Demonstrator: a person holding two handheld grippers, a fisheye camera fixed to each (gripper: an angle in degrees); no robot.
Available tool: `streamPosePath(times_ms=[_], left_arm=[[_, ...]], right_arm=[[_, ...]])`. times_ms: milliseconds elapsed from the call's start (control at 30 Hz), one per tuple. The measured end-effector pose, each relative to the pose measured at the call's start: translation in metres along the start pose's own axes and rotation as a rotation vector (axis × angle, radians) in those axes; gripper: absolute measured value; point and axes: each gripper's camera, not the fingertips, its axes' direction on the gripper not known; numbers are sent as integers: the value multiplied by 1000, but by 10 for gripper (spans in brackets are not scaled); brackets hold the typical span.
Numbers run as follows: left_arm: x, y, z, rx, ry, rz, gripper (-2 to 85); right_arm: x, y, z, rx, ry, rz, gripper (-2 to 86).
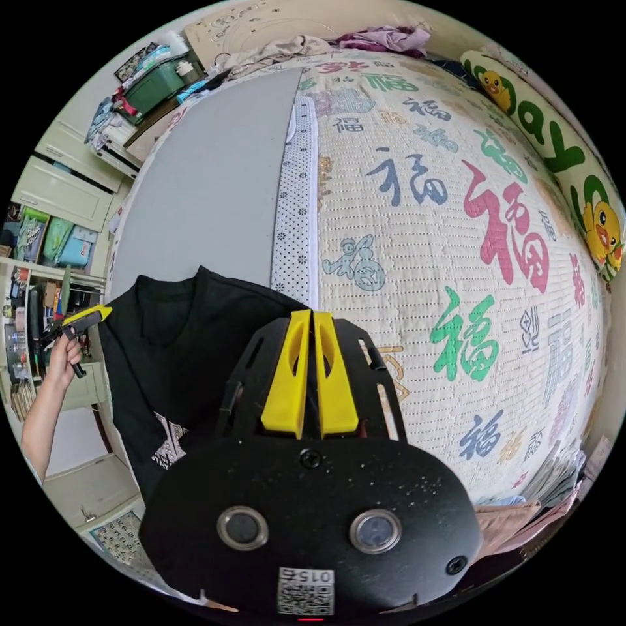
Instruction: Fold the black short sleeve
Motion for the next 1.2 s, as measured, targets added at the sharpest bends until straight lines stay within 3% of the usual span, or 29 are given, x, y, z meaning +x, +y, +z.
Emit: streamPosePath(times_ms=[300,500,700,867,1200], left_arm=[[13,81,-23,201,76,92,-3],[29,204,-47,307,221,70,-3],[54,378,10,100,364,-81,-3],[88,467,106,-165,307,-151,-2],[133,488,136,-179,238,-85,-1]], right_arm=[[32,80,-85,211,-228,-53,-8],[56,187,-157,270,-332,-91,-6],[75,320,-157,-6,-385,-79,-5],[77,405,-87,-363,-301,-95,-4],[101,427,-82,-411,-285,-124,-5]])
